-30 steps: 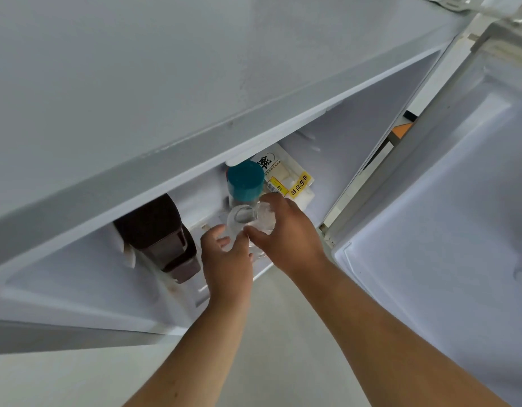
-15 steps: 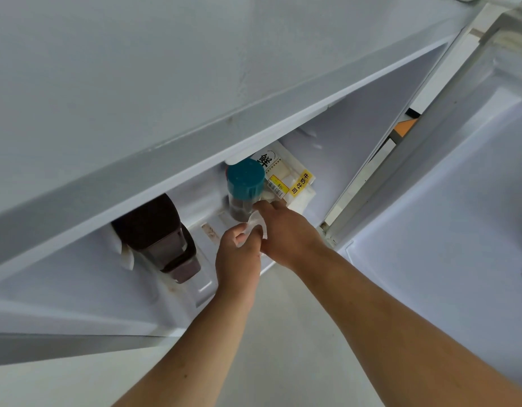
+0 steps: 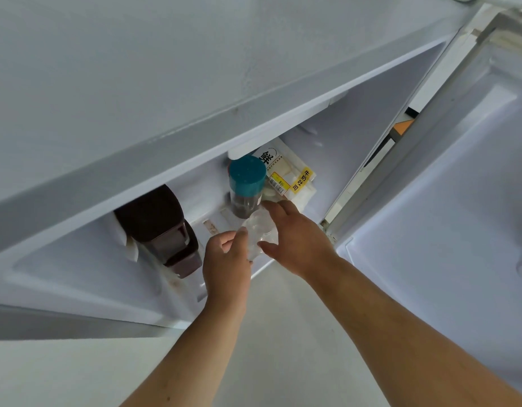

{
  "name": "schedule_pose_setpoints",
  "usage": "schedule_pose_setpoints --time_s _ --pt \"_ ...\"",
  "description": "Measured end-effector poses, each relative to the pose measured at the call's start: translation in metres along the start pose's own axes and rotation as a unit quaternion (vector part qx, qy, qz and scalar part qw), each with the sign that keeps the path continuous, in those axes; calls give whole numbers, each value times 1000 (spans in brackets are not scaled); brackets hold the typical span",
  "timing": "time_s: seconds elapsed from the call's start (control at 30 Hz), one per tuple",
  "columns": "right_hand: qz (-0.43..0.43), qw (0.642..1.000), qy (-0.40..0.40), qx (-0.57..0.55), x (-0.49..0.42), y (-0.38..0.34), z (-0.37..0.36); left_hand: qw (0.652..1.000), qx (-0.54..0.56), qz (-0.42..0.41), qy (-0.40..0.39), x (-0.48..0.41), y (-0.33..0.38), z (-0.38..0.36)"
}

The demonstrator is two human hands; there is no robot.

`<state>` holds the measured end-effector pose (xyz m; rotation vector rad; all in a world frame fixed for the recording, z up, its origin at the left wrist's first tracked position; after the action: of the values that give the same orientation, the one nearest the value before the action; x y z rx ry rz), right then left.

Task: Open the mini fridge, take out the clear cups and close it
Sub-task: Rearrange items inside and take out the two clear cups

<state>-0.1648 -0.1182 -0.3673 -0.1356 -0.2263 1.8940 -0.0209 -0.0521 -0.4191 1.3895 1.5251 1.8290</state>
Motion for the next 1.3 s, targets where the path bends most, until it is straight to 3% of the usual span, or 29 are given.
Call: schedule_pose_setpoints --time_s 0.1,0.2,0.47,0.57,0.8,0.9,1.03,1.3 --pt "9 998 69 -1 5 -16 26 998 42 -7 44 13 13 16" --pt "15 987 118 -104 -5 -51 57 991 94 -26 94 28 32 32" --pt "-15 973 -79 -218 -54 -127 61 971 190 4 142 39 63 45" --pt "-12 968 -107 -228 -55 -134 57 969 203 5 137 36 66 44" --pt "-20 972 -90 -216 -52 -124 65 978 175 -4 110 32 72 39" --pt "-51 954 -85 -282 -50 -102 68 985 157 -10 72 31 79 22" --pt "-69 972 -49 -218 -50 -80 80 988 151 0 45 31 78 -2" --pt "-120 960 -100 -232 -49 -65 78 986 163 28 7 28 70 -26"
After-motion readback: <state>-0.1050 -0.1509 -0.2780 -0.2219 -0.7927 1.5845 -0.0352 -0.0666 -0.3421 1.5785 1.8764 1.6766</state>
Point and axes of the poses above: each hand's wrist, its own x-axis away from the middle knuckle, its own z-axis out of the back of the hand, y = z × x, the point moved 7 cm from there along -x, towards the middle knuckle, and after that the axes turned 6 degrees about x, right-handed, at the moved point
